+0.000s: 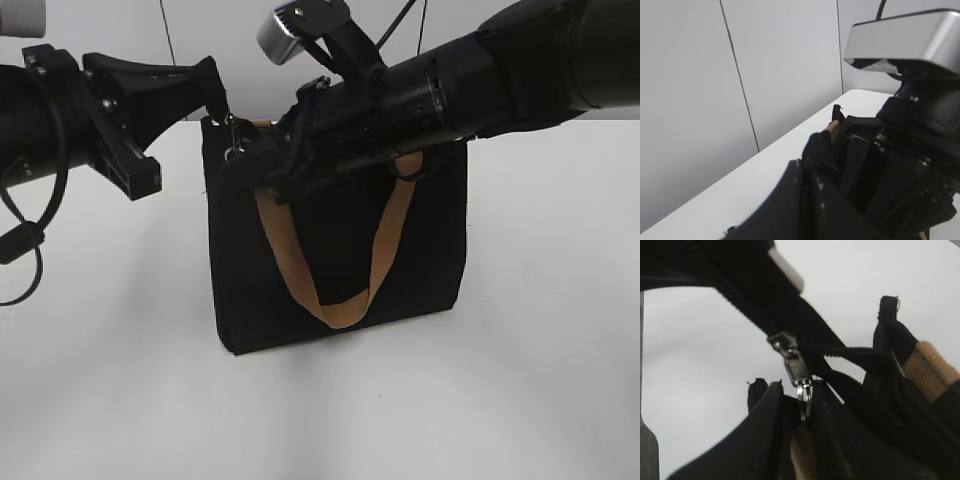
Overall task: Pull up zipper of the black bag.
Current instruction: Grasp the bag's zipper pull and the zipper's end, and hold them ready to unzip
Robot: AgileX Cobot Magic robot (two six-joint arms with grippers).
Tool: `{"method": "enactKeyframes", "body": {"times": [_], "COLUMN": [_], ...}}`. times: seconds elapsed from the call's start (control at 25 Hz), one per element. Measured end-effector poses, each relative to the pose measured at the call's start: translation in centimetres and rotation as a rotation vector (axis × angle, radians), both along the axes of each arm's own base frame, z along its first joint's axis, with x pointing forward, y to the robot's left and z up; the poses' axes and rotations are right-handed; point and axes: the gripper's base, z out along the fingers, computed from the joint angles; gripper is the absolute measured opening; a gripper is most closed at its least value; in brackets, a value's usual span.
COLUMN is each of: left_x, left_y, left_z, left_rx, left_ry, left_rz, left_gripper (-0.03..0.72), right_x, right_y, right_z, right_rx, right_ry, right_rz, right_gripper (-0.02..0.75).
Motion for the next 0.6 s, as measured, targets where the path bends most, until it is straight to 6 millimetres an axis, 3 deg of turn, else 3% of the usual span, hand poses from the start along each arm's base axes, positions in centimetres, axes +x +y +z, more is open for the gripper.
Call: {"method": "enactKeyframes", "body": {"times": [0.6], "left_x": [0.04], "left_y": [0.05], "left_z": [-0.09], "left_rx": [0.008], "left_ry": [0.007], "left_rz": [0.006], "left_gripper": [-0.009], "right_x": [0.01], "right_y": [0.00], "right_z": [0.01], "right_rx": [0.051], "right_ry": [0.121], "right_rz": [-0.079], "right_gripper": [0.174]}}
